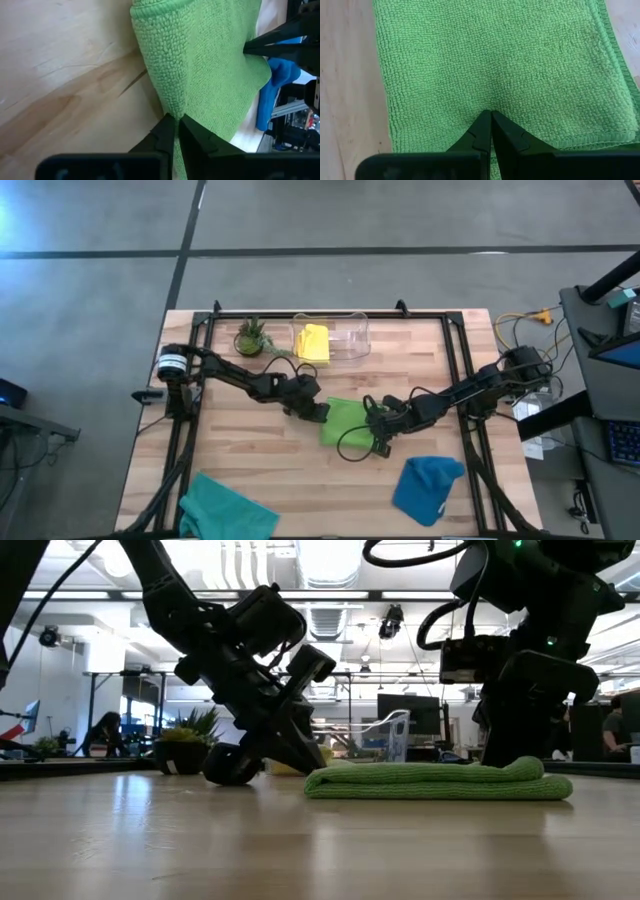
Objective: Fold microfiber towels
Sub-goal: Fold the green microfiber towel
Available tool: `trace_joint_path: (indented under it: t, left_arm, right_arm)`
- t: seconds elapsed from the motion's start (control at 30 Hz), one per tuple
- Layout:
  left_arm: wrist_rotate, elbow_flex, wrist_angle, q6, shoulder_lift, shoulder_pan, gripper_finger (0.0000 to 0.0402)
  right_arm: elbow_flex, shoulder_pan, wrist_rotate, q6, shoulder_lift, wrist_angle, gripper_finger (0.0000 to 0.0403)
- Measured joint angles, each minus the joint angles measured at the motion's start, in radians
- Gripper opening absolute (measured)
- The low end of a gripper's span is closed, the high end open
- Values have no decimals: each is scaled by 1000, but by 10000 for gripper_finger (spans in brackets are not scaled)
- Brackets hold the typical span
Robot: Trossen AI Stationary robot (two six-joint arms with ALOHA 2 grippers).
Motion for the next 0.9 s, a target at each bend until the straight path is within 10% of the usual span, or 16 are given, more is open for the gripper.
trace_joint_path:
  t: [0.9]
  left_arm:
    - [-10, 50, 164, -14, -66, 0, 0]
  right_arm:
    - [3, 0, 0, 13, 2, 54, 8]
